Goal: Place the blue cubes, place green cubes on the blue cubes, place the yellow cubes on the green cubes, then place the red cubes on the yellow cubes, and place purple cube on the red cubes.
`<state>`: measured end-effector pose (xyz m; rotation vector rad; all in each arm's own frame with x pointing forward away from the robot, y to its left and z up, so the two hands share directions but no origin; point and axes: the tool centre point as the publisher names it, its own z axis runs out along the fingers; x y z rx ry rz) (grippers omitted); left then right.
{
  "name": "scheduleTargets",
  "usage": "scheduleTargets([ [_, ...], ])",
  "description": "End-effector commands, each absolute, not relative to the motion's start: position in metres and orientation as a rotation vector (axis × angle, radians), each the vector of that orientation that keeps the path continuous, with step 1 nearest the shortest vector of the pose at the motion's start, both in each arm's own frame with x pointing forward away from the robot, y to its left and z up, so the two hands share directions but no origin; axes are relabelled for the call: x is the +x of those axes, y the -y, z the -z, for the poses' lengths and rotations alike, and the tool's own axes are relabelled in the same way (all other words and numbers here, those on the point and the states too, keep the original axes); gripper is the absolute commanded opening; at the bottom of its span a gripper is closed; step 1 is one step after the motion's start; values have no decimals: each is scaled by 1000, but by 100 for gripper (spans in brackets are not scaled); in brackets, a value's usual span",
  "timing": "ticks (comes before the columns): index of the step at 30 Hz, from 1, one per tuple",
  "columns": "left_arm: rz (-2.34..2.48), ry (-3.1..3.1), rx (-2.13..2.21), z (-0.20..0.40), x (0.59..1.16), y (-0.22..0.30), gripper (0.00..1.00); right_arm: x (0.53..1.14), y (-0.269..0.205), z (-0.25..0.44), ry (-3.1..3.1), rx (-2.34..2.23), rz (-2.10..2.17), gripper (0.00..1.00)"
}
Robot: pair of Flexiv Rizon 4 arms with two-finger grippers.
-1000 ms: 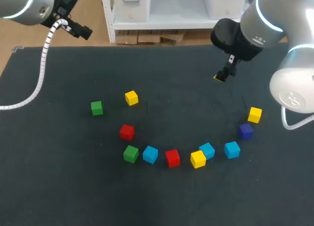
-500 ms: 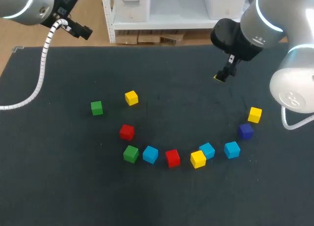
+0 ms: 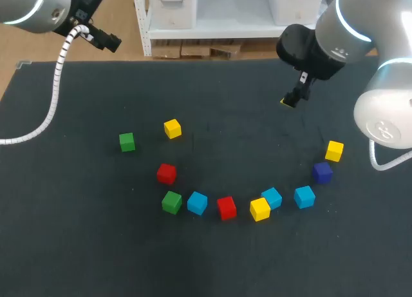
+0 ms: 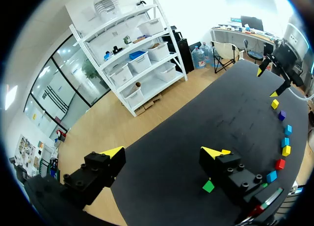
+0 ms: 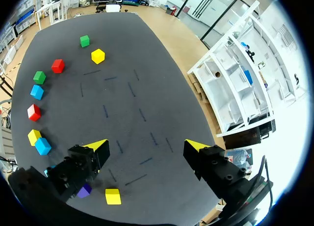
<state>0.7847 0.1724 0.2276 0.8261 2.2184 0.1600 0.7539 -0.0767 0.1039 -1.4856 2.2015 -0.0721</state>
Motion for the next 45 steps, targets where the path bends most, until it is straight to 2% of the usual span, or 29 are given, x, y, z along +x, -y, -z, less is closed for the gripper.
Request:
scheduleTargets([
  [1,-156,-2216,830,-228,785,-174,100,751,77,-104,-2198,-1478,80,100],
  [45,-156,-2216,830,-228,785,-174,100,749,71,-108,-2212,-1573,95,100],
])
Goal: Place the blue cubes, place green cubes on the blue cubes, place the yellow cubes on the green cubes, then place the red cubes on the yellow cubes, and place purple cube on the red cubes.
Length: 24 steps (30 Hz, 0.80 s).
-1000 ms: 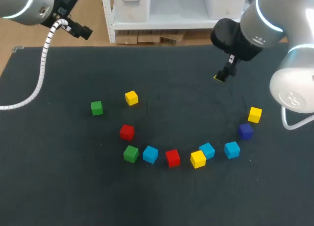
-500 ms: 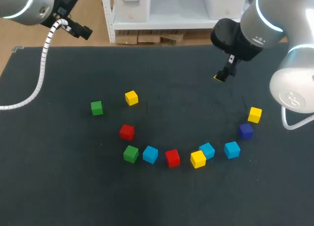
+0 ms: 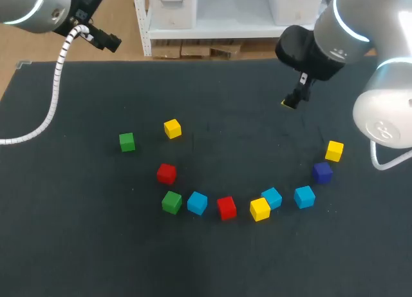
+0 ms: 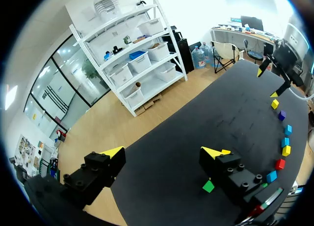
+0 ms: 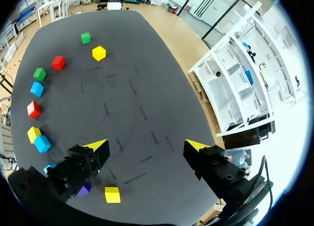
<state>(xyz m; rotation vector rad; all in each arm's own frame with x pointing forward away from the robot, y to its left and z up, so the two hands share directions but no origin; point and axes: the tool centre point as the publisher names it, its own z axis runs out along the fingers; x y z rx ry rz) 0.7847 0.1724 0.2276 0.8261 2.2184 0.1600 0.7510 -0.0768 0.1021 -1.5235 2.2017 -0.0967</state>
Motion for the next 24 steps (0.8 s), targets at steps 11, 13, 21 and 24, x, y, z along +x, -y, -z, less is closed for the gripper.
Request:
scheduleTargets([
  [11,-156,-2216,830,-228,785,-174,100,715,58,-123,-2115,-1841,161,100],
  [13,-156,-2216,830,-228,785,-174,100,704,57,-127,-2058,-1919,215,100],
  [21,-156,-2216,830,-228,785,-174,100,667,78,-142,-1962,-2077,257,100],
  [24,-156,-2216,830,-228,785,-174,100,653,82,-140,-1915,-2137,244,100],
])
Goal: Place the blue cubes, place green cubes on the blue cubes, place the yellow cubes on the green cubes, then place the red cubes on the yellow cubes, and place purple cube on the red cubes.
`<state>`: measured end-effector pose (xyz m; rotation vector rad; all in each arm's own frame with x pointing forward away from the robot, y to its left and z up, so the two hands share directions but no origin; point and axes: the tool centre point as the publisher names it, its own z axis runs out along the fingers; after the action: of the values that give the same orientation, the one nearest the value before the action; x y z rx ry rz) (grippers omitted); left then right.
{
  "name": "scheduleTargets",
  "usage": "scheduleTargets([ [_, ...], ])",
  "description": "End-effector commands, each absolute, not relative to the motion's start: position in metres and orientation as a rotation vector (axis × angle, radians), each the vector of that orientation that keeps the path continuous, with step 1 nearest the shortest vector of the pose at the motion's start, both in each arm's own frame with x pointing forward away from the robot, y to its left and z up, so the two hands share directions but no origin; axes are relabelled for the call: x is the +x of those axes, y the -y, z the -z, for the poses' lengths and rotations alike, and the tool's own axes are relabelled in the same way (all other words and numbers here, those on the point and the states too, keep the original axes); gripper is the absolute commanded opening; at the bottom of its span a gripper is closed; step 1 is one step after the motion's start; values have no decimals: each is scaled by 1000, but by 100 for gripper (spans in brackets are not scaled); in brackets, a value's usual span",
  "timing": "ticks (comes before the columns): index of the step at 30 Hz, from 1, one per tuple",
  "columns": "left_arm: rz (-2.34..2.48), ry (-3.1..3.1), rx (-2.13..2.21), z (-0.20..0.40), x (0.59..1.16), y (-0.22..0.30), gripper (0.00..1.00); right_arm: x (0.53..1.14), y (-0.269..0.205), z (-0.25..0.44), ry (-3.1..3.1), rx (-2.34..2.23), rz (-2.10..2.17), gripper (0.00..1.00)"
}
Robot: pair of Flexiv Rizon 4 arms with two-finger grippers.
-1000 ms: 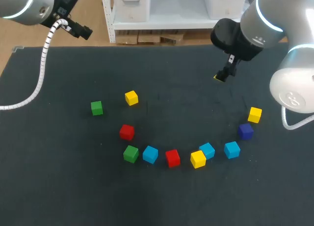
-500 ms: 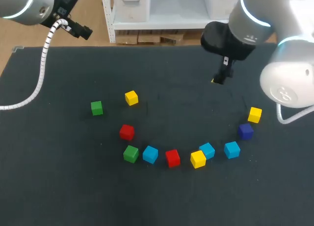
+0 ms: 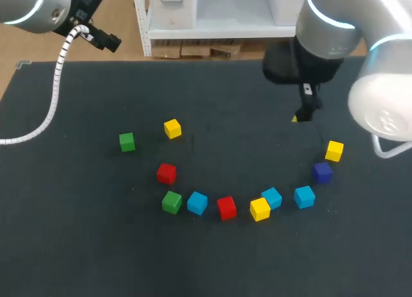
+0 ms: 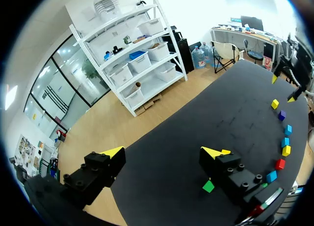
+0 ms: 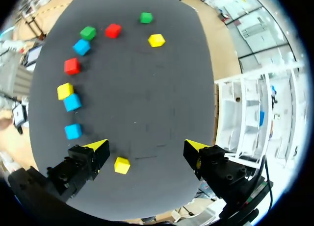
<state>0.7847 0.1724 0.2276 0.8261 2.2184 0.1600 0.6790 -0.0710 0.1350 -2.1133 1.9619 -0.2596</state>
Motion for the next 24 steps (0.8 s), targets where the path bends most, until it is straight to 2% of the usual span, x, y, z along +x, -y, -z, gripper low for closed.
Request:
scheduleTargets([
  [1,-156,-2216,830,-228,785,-174,100,649,84,-137,-1905,-2153,221,100],
  [16,-156,-2216,830,-228,785,-174,100,608,70,-65,-1861,-2422,141,100],
  [24,-156,-2216,830,-228,785,-174,100,591,82,-41,-1914,-2500,101,100],
])
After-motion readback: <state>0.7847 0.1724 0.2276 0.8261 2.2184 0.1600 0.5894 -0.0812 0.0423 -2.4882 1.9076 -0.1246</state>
